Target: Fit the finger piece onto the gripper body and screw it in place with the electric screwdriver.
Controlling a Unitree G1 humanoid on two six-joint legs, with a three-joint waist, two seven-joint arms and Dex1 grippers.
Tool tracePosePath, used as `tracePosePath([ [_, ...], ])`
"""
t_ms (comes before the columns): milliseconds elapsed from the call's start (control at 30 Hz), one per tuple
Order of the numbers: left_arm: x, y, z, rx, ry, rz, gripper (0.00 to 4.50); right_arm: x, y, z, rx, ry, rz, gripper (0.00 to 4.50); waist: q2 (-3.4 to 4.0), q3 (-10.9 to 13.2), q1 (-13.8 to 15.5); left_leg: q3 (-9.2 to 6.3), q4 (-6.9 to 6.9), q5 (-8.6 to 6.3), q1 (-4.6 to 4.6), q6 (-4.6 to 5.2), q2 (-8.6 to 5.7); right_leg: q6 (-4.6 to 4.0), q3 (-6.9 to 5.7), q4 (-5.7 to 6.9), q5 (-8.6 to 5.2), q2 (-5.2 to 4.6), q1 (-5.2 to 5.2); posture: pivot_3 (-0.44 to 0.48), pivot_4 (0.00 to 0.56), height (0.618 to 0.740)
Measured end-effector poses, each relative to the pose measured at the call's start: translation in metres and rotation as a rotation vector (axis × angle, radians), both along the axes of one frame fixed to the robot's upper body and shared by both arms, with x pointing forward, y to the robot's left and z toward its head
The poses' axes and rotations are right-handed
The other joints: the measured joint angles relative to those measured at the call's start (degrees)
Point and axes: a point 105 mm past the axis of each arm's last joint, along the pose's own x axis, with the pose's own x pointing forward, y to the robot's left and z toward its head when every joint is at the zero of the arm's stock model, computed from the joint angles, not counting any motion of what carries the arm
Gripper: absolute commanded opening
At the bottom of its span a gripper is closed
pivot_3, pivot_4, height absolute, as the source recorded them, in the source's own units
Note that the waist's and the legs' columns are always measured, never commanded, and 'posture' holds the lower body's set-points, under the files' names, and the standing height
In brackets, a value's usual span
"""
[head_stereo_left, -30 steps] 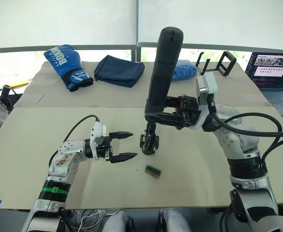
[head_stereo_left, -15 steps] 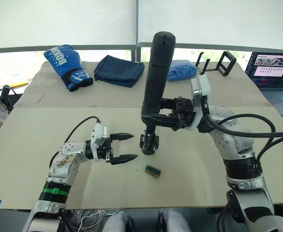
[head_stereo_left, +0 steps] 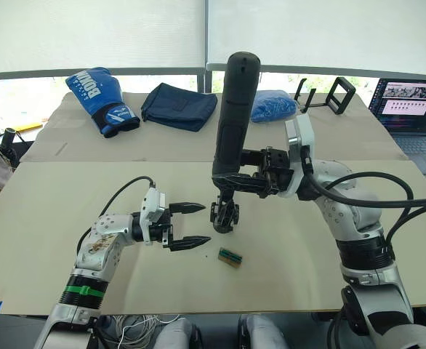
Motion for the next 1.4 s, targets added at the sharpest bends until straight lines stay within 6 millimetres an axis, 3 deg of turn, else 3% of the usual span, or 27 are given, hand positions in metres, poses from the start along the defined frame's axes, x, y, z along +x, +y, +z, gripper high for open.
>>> tracePosePath([
  [1100,-0.001,-0.004,-0.003,0.020,0.007,0.008,4.50,0.003,-0.001,-0.003,-0.022,0.018,-0.026,1.94,0.00,0.00,0.00,0.00,0.00,0.01,0.01,-0.01,0.00,0.00,0.01,0.02,0.00,0.01,0.00,0.000,0.150,0.740],
  [1400,0.004,-0.013,-0.012,0.048,0.002,0.048,4.50,0.004,-0.001,-0.004,-0.026,0.021,-0.034,1.94,0.00,0.00,0.01,0.00,0.01,0.01,0.01,-0.01,0.00,0.00,0.03,0.03,0.00,0.03,0.01,0.000,0.150,0.740],
])
